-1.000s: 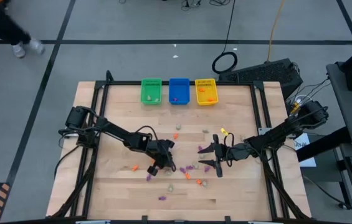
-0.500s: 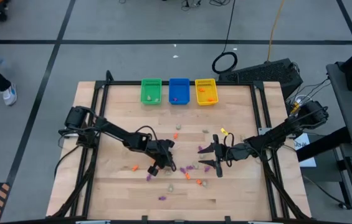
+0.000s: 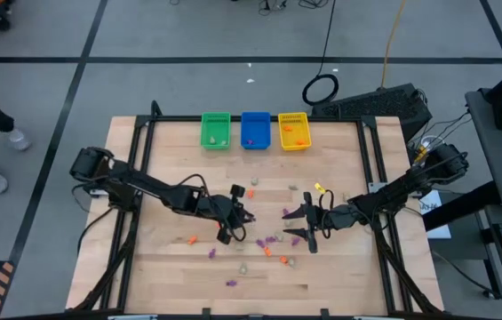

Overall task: Sort Halloween decoration
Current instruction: Put the purple skeleton toy into the blue bin, then put the gray skull toy into the green bin

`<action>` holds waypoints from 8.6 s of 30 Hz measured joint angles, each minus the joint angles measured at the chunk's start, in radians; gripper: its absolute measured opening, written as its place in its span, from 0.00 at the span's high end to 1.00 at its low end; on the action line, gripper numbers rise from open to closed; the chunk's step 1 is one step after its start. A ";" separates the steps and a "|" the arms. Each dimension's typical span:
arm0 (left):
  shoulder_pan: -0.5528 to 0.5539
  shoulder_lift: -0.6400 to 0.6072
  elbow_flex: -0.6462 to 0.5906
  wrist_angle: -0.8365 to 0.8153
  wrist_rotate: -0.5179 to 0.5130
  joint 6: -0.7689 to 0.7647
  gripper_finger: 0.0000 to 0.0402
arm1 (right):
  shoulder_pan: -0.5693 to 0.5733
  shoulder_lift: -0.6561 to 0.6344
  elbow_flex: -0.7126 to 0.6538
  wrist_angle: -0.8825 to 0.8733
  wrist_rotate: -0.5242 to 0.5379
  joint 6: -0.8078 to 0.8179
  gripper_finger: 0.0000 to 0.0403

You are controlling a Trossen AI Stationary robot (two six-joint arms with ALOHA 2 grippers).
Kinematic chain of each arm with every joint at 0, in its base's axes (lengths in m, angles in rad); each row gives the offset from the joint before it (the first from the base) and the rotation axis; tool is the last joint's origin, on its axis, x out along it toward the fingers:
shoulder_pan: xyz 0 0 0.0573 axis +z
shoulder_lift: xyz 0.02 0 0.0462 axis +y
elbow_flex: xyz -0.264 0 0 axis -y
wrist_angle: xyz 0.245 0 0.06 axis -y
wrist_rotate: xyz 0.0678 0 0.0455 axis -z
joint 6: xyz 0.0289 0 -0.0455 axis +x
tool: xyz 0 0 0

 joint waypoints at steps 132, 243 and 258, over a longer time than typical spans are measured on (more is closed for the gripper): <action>0.627 0.035 0.116 0.192 -0.067 -0.455 0.85 | -0.002 0.001 0.000 -0.009 0.029 0.001 0.55; 0.225 0.391 0.218 -0.149 -0.437 -1.049 0.32 | -0.002 0.001 0.000 -0.045 0.055 0.031 0.55; 0.232 0.403 0.218 -0.142 -0.384 -1.022 0.46 | -0.002 0.001 0.000 -0.046 0.055 0.031 0.55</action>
